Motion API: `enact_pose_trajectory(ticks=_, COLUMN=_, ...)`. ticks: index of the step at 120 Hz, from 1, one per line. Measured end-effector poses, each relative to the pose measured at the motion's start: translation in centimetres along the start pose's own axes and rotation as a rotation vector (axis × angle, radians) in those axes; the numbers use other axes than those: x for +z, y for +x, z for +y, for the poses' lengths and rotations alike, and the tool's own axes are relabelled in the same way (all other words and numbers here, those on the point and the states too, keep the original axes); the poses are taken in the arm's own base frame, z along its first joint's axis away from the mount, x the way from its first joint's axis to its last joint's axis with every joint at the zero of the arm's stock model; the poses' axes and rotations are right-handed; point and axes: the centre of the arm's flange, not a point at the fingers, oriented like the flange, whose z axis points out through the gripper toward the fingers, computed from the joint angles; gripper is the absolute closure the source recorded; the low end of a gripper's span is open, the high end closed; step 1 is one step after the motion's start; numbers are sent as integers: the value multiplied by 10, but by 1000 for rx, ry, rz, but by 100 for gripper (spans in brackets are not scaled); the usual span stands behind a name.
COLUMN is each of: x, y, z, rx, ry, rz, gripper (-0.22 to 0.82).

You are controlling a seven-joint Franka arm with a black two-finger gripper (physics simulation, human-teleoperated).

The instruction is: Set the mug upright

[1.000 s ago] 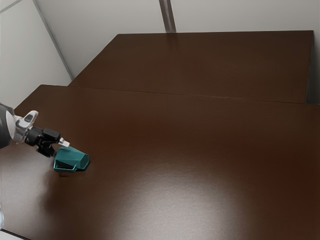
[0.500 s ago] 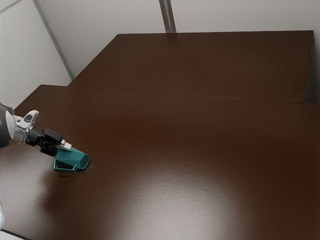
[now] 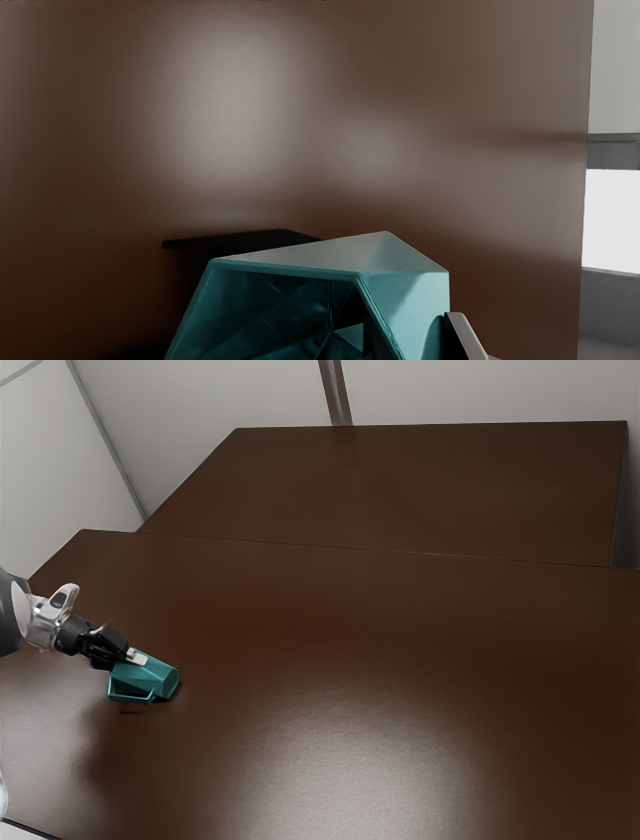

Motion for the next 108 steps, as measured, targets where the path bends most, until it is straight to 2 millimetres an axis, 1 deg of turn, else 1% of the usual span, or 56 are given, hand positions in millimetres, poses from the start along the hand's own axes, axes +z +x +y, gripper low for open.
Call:
enact_pose_trajectory(ticks=28, x=1, y=4, z=8, rx=20, ry=-9, rz=10, gripper=73)
enact_pose_trajectory(ticks=43, x=1, y=10, z=22, rx=49, ry=-14, rz=14, gripper=75)
enact_pose_trajectory(ticks=64, x=-5, y=19, z=50, rx=103, ry=-17, rz=26, gripper=77)
enact_pose_trajectory(ticks=75, x=-5, y=25, z=71, rx=140, ry=-16, rz=23, gripper=77)
enact_pose_trajectory(ticks=84, x=-1, y=32, z=90, rx=176, ry=-8, rz=11, gripper=77)
enact_pose_trajectory(ticks=93, x=6, y=41, z=121, rx=235, ry=18, rz=-20, gripper=77)
enact_pose_trajectory(ticks=108, x=26, y=58, z=172, rx=346, ry=109, rz=-107, gripper=77)
